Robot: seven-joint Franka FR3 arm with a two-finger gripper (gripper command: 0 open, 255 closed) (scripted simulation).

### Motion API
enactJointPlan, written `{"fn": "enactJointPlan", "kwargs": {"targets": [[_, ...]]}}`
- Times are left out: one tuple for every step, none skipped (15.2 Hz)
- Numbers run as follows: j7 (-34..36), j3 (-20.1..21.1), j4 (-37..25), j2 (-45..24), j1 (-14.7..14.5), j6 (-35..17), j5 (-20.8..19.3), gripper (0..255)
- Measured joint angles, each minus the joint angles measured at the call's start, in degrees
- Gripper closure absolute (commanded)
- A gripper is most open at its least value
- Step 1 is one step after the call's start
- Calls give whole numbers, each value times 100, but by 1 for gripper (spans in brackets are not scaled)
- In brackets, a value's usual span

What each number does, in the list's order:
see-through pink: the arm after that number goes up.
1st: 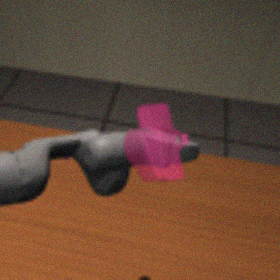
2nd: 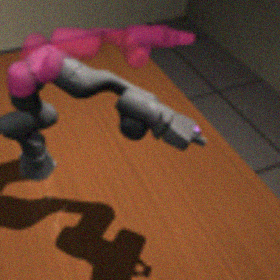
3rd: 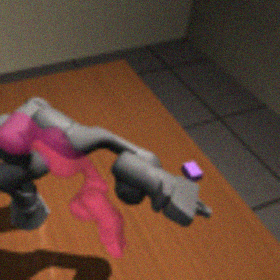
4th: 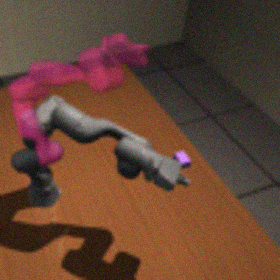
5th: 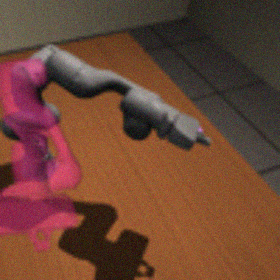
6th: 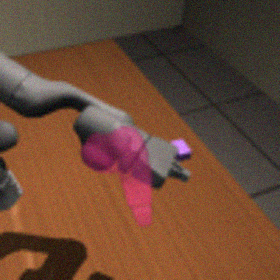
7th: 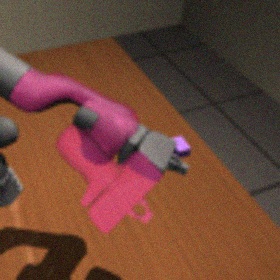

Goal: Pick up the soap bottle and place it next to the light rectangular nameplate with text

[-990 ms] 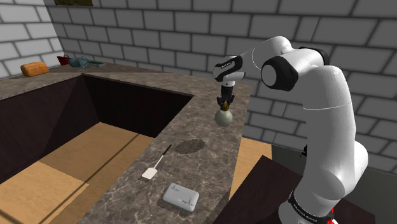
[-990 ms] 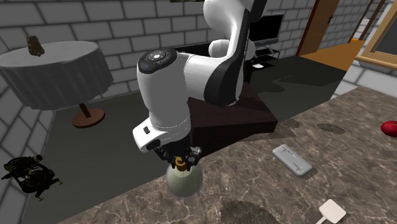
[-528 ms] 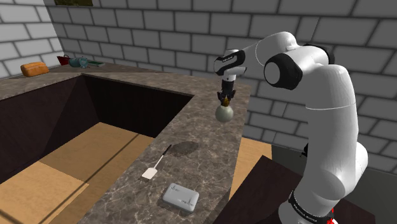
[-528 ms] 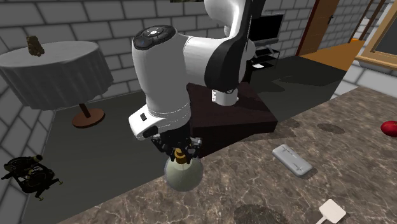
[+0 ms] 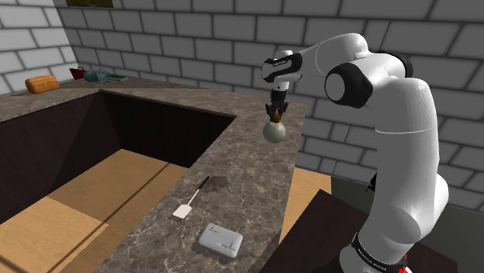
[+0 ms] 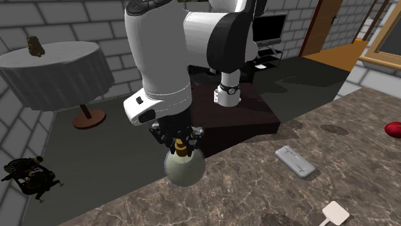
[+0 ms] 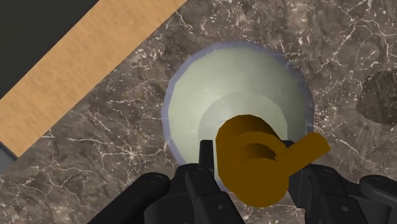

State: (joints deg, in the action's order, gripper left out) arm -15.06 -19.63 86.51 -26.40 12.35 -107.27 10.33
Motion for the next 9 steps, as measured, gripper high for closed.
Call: {"fn": "enactJointPlan", "kwargs": {"targets": [[6, -6, -59, 25, 3, 82, -11, 255], [7, -12, -99, 47, 7, 143, -18, 255], [19, -15, -128, 70, 1, 193, -28, 255], [23, -19, -155, 95, 0, 245, -37, 255], [36, -20, -245, 93, 3, 331, -40, 255], [49, -21, -329, 98, 4, 418, -45, 255], [50, -23, -378, 102, 9, 471, -48, 255], [100, -16, -317, 158, -37, 461, -65, 255], [189, 0, -140, 264, -130, 383, -96, 255]]}}
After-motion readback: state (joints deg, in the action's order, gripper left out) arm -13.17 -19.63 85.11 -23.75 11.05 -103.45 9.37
